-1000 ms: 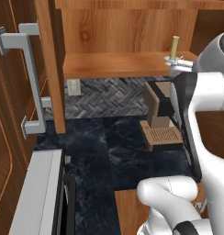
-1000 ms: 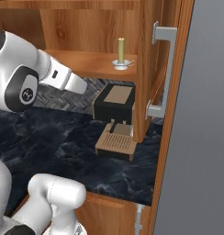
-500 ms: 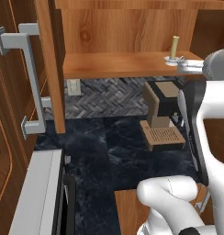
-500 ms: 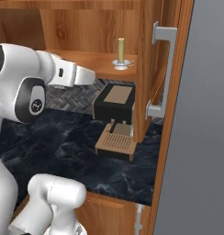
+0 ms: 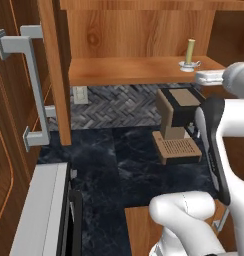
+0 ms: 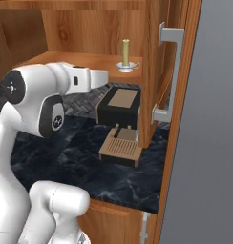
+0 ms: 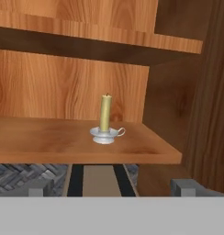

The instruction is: Get the candle and the wine from the cabinet and move them to the dining counter.

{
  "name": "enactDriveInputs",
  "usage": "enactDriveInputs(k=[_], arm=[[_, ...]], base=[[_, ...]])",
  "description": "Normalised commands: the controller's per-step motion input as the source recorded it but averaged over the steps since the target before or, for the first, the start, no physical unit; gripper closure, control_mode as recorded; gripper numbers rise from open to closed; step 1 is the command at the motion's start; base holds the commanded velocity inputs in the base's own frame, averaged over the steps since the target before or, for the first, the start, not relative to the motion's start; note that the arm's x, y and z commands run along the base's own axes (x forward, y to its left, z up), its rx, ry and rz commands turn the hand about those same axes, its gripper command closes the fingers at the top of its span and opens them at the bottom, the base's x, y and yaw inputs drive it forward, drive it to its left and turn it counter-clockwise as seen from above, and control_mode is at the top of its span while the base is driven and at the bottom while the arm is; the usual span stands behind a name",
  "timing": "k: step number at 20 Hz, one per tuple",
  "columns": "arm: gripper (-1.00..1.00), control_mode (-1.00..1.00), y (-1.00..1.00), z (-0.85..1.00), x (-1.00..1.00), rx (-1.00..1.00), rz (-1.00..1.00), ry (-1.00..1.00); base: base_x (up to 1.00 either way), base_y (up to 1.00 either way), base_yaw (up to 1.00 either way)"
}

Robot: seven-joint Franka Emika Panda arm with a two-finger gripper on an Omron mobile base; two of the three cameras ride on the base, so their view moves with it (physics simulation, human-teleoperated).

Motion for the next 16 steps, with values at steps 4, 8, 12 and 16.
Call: enactDriveInputs(k=[4, 8, 12, 16], arm=[[-1.00, -1.00, 0.00, 0.06, 0.27, 0.00, 0.01, 0.00], [-1.00, -1.00, 0.00, 0.19, 0.23, 0.00, 0.00, 0.02], [-1.00, -1.00, 0.00, 0.02, 0.08, 0.00, 0.00, 0.00], [-1.00, -1.00, 0.00, 0.00, 0.00, 0.00, 0.00, 0.00]], base=[[0.00, 0.00, 0.00], [0.00, 0.00, 0.00], [0.00, 0.00, 0.00], [0.00, 0.00, 0.00]])
